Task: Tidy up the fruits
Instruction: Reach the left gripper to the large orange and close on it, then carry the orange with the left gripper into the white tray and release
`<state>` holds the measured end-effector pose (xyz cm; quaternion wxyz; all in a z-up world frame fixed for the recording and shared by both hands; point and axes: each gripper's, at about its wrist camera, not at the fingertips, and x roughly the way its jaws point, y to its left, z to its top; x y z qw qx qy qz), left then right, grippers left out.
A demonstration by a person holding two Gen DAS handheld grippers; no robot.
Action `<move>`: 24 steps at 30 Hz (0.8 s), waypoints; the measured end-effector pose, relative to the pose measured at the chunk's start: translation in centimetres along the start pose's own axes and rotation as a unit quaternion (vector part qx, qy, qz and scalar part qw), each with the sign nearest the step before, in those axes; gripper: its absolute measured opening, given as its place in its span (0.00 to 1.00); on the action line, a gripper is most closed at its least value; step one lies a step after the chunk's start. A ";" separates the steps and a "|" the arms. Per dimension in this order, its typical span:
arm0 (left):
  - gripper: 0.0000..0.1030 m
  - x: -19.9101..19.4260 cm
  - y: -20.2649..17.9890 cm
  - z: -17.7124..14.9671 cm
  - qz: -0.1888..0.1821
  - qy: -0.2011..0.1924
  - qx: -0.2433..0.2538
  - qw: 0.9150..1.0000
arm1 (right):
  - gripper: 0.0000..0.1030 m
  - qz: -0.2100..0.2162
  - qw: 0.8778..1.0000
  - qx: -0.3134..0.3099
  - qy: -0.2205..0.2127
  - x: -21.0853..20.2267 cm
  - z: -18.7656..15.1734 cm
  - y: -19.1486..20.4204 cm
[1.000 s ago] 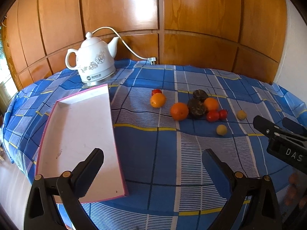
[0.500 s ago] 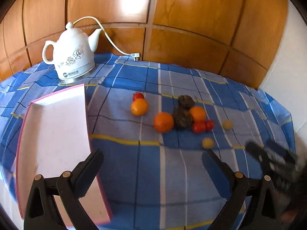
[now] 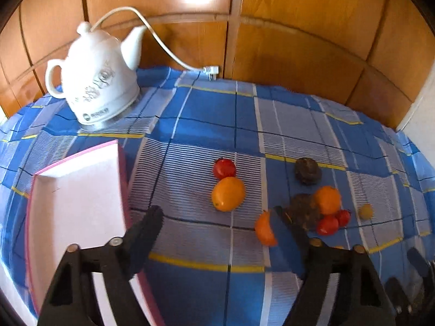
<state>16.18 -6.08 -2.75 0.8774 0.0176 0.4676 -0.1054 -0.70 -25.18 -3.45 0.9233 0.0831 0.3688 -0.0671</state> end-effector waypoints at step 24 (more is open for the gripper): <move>0.36 -1.8 0.8 -3.0 -0.034 -0.038 -0.008 0.999 | 0.54 0.029 0.999 0.007 0.038 1.6 0.3 -0.3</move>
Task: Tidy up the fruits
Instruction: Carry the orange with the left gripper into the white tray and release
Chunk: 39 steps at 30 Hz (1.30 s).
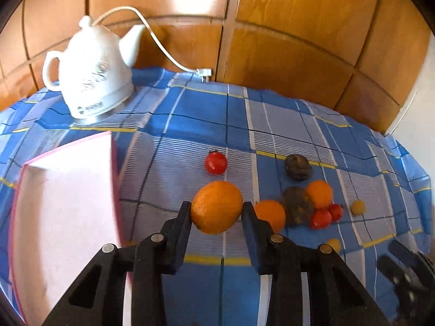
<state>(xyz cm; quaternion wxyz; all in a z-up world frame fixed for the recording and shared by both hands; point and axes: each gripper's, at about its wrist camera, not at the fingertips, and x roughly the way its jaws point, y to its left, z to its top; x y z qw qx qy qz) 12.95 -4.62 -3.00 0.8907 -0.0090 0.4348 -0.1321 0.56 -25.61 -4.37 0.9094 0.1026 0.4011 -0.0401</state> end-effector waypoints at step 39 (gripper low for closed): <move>0.59 -6.6 16.2 -5.9 0.166 -0.035 -0.161 0.972 | 0.23 0.026 0.997 0.020 0.065 9.2 4.8 0.2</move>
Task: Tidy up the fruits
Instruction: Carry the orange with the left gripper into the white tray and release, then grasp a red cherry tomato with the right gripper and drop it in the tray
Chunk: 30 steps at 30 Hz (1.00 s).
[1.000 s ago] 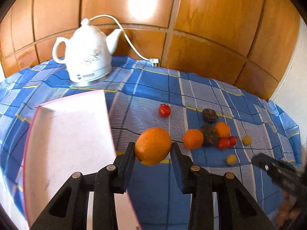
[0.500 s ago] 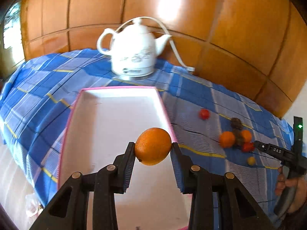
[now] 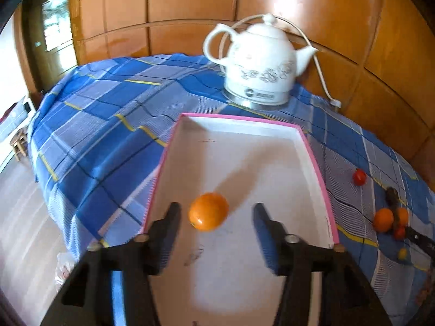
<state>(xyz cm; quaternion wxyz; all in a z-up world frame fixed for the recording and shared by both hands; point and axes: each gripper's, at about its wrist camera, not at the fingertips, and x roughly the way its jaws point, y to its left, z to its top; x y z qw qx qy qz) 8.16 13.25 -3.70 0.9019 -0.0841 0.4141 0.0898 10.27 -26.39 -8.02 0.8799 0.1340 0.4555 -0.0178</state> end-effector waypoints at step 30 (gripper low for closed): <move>0.63 -4.9 -2.6 -3.8 -0.033 -0.019 0.021 0.999 | 0.23 0.173 0.970 -0.170 -0.004 -5.9 -3.4 13.7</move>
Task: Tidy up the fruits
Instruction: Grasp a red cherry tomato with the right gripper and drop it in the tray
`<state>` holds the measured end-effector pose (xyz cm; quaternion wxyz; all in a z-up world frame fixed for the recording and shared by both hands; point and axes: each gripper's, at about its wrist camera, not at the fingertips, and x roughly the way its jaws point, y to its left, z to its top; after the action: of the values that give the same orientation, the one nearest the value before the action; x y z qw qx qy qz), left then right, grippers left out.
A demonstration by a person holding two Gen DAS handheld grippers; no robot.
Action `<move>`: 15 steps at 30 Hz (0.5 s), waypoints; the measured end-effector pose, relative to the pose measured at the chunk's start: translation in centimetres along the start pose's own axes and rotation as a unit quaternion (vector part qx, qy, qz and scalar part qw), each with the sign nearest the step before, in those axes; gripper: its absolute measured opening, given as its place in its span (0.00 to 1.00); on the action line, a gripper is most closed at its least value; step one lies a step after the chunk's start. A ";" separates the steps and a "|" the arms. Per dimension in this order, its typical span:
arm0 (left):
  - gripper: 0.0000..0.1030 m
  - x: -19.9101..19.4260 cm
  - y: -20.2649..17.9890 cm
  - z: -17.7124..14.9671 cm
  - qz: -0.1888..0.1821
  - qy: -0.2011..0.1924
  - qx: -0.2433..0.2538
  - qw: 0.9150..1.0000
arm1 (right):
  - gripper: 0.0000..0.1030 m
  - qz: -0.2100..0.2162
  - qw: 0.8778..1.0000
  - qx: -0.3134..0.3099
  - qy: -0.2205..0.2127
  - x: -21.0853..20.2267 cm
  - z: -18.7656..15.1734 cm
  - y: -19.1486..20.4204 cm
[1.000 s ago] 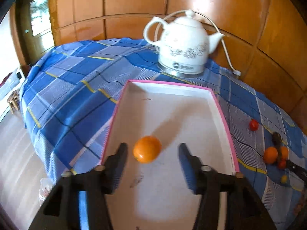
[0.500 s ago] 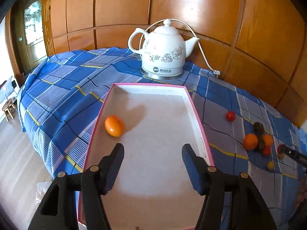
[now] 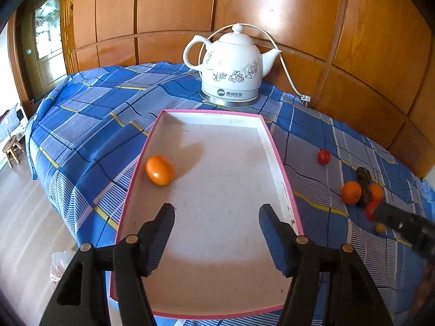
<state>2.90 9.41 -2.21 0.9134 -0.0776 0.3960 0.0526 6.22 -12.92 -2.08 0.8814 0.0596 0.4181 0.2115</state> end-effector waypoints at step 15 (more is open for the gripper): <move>0.65 -0.3 3.4 0.1 0.032 -0.005 -0.040 0.999 | 0.23 0.063 0.994 -0.075 0.054 5.1 1.2 7.2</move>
<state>2.24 12.74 -2.31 0.9095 -0.1014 0.3909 0.0981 7.64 -4.18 -2.88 0.8443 0.0082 0.4440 0.3000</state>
